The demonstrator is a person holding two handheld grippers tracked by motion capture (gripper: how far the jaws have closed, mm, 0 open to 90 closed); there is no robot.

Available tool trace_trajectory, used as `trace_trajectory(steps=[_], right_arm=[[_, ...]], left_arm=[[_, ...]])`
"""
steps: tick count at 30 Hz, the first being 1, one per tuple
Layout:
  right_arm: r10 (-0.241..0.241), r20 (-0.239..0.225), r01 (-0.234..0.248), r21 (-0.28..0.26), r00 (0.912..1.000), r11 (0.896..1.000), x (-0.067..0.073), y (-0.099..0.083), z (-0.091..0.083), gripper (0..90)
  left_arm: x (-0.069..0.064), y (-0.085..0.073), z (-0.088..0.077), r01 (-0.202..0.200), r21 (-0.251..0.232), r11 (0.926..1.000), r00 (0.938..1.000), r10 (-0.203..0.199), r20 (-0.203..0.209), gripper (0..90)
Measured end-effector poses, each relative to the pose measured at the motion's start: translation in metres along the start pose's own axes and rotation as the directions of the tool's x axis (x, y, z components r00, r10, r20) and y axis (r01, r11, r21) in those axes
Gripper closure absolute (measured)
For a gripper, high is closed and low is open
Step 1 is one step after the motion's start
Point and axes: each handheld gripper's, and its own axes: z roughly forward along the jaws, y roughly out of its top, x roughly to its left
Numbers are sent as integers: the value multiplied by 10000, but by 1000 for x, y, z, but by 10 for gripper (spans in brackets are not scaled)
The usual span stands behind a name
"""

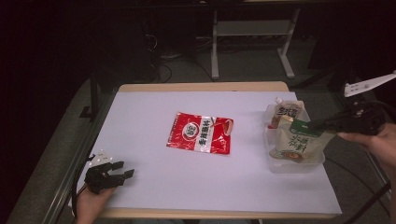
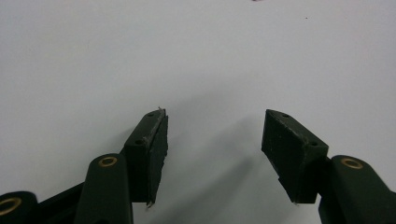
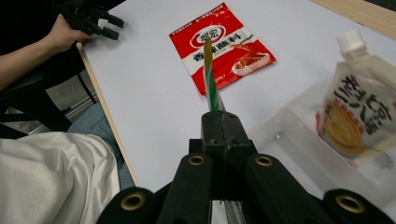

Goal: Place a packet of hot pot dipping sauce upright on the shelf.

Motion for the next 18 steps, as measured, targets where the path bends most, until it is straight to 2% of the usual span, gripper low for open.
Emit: trace_trajectory(steps=[1, 8, 18], right_arm=[[65, -6, -65, -24, 10000, 10000, -1, -2, -2, 900], [238, 4, -238, -125, 9997, 9996, -5, -12, -13, 900], [590, -53, -589, 180, 9982, 9981, -16, -19, -4, 900]], left_arm=[[0, 0, 0, -93, 90, 9999, 10000, 93, -19, 406], [0, 0, 0, -82, 123, 9999, 10000, 82, -19, 406], [0, 0, 1, -4, 75, 10000, 10000, 4, -18, 406]])
